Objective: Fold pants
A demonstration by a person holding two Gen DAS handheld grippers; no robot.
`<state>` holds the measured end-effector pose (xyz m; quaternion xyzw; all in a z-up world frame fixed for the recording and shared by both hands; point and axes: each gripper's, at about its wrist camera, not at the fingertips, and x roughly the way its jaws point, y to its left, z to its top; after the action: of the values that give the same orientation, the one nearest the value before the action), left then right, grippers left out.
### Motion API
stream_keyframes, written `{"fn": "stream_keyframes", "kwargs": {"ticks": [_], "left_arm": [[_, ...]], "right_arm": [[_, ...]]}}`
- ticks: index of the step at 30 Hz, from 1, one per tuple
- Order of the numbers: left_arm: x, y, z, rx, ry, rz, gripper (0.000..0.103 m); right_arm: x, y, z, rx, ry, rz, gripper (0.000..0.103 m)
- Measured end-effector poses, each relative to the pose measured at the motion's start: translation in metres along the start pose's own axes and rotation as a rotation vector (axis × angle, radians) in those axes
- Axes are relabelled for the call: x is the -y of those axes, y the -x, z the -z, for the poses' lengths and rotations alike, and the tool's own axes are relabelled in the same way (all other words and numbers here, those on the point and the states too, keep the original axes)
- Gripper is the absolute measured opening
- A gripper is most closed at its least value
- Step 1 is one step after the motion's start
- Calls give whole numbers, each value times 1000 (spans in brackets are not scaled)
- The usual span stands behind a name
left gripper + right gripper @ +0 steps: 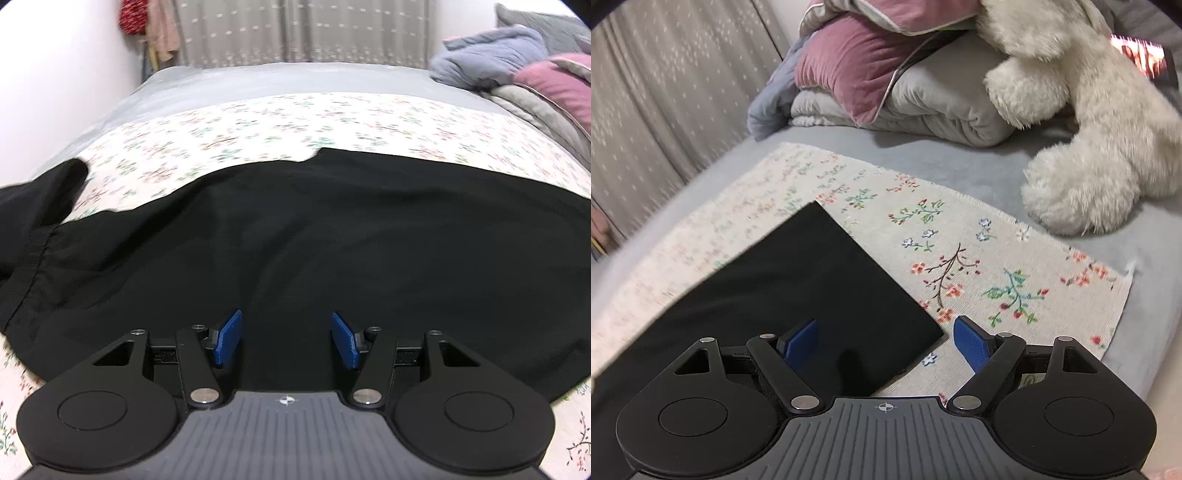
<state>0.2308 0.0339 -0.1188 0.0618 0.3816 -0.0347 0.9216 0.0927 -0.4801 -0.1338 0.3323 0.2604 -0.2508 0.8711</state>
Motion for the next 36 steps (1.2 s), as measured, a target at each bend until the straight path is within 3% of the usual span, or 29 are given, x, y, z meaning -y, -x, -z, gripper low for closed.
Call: {"fn": "stream_keyframes", "kwargs": {"ticks": [6,11,15,21,26,30,35,36], "left_arm": [[34,9,-5,45,-78,89,63],[87,14,2,84,-214,203,63],[129,4,7,80,-319,182,63],[147,-16,-4,46,-246,103,64],[149,-19,-12,35,-177,75,66],[157,-16,-9,55,-186,57,65],[156,-15,-13,56,-143,68,64],[156,-13,-13,59,-136,70,64]], "right_arm": [[44,6,-2,-71,-220,-193,77],[41,-1,1,-72,-200,-191,75],[34,-8,3,-48,-189,-177,75],[16,-19,3,-13,-145,-150,75],[33,-14,9,-29,-305,-283,73],[34,-16,10,-41,-295,-296,71],[22,-22,12,27,-263,-206,50],[19,-24,12,43,-265,-192,40]]}}
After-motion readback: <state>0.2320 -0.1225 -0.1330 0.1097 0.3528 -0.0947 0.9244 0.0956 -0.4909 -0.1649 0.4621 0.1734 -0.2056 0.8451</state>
